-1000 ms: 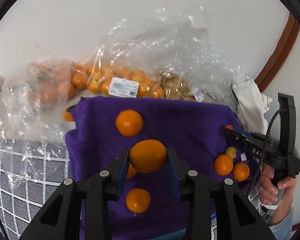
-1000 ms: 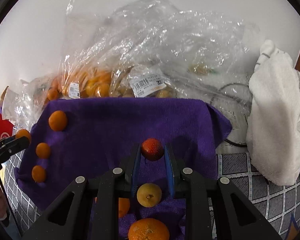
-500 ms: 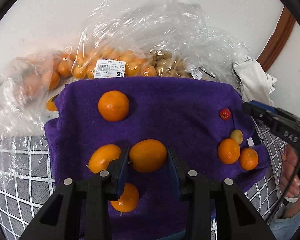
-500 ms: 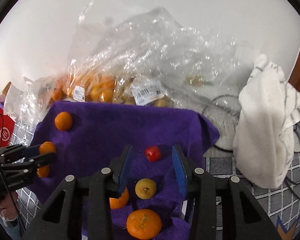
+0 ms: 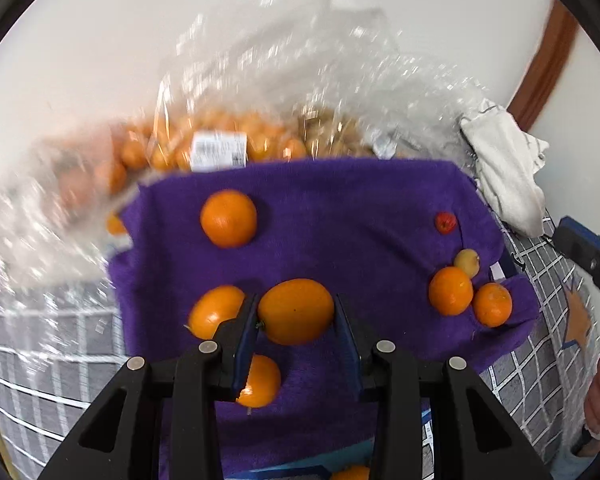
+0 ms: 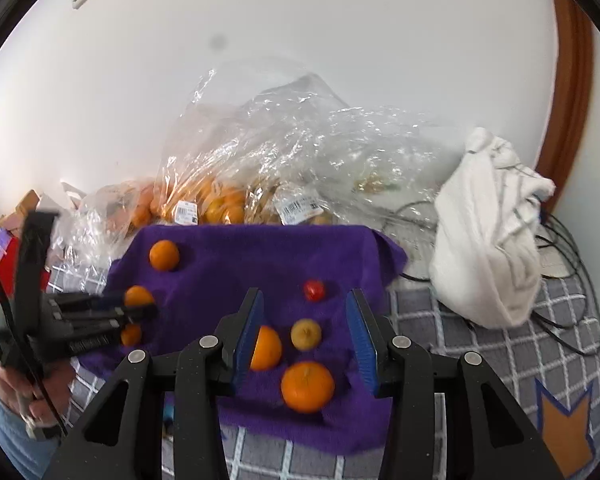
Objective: Organize fruits
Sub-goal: 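Carry both fruits onto the purple towel and open both grippers, then grasp the yellow fruit with the right gripper while the left gripper grasps an orange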
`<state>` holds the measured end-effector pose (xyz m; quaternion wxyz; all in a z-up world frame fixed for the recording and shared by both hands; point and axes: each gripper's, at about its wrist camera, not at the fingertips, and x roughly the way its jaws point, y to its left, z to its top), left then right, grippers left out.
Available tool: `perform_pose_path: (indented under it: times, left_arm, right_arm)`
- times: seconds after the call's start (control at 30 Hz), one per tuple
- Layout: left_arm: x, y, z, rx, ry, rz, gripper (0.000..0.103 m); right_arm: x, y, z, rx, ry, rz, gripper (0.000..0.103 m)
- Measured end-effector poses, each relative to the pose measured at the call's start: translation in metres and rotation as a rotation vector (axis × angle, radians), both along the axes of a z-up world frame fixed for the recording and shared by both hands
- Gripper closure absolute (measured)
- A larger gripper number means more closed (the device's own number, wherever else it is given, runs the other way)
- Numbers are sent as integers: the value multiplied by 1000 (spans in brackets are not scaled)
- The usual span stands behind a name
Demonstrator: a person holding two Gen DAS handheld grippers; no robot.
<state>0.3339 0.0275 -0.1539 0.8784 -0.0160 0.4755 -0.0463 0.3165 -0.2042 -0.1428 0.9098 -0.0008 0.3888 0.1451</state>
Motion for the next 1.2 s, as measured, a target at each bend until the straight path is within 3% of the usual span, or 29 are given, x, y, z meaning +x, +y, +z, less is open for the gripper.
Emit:
perform_pose_path:
  times: [0.27, 0.43, 0.57, 0.8, 0.93, 1.2]
  left_arm:
    - [-30, -1, 48, 44, -134, 10, 68]
    - [-58, 16, 59, 8, -162, 35, 68]
    - [-81, 35, 53, -48, -147, 46, 68]
    - [-118, 67, 27, -76, -105, 85, 68]
    - [-135, 81, 15, -79, -84, 116, 68]
    - [-156, 104, -5, -109, -33, 163, 68]
  right_arm:
    - [-41, 1, 5, -21, -31, -11, 60]
    - [-56, 11, -2, 16, 33, 17, 60]
    - [-67, 31, -20, -4, 64, 54, 61]
    - [-88, 75, -59, 15, 138, 179, 64]
    - [-96, 102, -78, -6, 177, 240, 72]
    - [-94, 121, -95, -21, 182, 256, 72]
